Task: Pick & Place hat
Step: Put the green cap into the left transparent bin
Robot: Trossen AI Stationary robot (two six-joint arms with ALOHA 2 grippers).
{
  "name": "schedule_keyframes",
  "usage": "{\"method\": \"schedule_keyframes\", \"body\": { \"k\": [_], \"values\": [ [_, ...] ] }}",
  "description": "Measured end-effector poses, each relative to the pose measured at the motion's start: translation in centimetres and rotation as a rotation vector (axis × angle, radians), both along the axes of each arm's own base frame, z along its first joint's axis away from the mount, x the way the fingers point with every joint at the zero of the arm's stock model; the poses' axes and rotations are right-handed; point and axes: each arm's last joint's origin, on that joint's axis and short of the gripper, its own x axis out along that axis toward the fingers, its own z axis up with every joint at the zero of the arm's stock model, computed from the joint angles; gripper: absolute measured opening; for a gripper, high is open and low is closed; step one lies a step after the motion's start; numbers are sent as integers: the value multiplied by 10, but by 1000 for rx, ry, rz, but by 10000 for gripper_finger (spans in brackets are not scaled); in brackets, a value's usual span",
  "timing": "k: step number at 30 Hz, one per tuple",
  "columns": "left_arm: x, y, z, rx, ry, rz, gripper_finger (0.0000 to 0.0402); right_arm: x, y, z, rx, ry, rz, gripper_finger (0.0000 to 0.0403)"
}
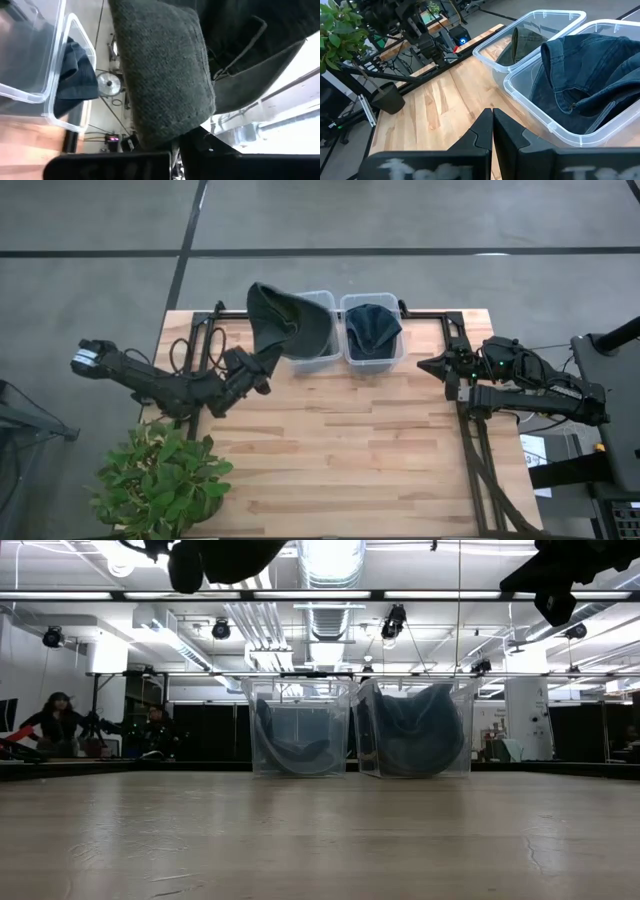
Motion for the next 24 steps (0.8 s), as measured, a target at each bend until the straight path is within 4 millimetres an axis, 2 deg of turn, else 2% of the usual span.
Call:
{"method": "schedule_keyframes", "body": {
  "k": [6, 10, 13, 19, 24],
  "values": [
    [3, 6, -2, 6, 17, -31, 7, 0, 0, 0, 0, 0, 0, 9],
    [10, 11, -2, 67, 185, -87, 7, 0, 0, 0, 0, 0, 0, 9],
    [15, 19, 3, 46, 367, -140, 7, 0, 0, 0, 0, 0, 0, 9],
    [14, 56, 24, -38, 754, -194, 7, 0, 0, 0, 0, 0, -1, 9],
    [13, 101, 47, -21, 880, -234, 7, 0, 0, 0, 0, 0, -1, 9]
  ]
}}
